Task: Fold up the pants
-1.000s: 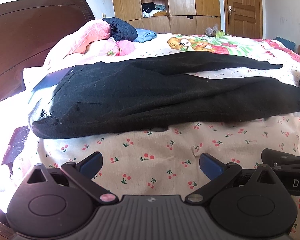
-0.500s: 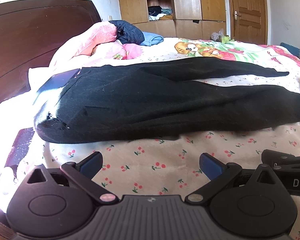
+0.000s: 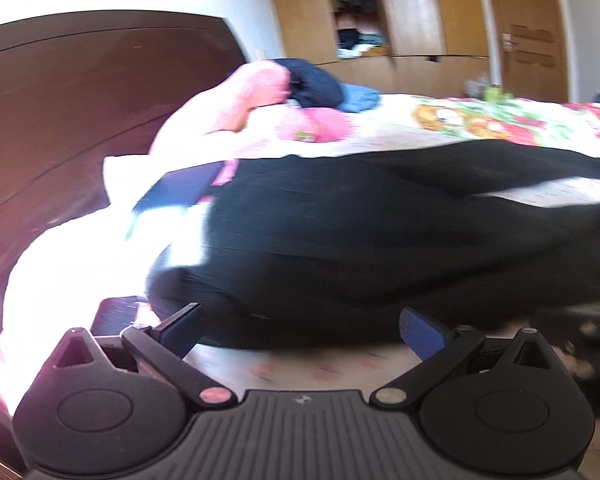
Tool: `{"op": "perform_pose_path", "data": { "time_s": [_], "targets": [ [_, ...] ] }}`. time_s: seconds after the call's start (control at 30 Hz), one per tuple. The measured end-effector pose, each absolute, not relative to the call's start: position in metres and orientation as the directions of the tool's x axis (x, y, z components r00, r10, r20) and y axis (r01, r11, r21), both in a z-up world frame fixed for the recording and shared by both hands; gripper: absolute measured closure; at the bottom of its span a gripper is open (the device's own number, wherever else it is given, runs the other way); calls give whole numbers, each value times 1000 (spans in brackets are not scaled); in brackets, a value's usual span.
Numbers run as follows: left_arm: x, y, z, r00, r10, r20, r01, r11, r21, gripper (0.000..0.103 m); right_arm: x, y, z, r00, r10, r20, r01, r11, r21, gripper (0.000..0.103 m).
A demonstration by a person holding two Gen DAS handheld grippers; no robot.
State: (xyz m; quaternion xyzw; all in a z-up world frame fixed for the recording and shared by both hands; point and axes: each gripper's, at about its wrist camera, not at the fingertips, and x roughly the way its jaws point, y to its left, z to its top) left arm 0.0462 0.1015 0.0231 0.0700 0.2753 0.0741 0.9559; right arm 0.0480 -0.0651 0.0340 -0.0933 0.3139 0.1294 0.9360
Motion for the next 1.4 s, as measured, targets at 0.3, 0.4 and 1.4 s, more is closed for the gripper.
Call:
{"op": "perform_pose_path", "data": {
  "time_s": [0.3, 0.4, 1.4],
  "targets": [
    [103, 172, 9, 810, 313, -496, -216, 945, 244, 0, 101, 16, 3, 644, 335, -688, -563, 817, -129, 28],
    [124, 194, -9, 743, 363, -562, -256, 930, 263, 0, 122, 30, -16, 548, 352, -759, -582, 812, -43, 33],
    [65, -112, 94, 849, -89, -520, 269, 921, 282, 0, 19, -388, 29, 782, -28, -623, 204, 956, 212, 37]
  ]
}}
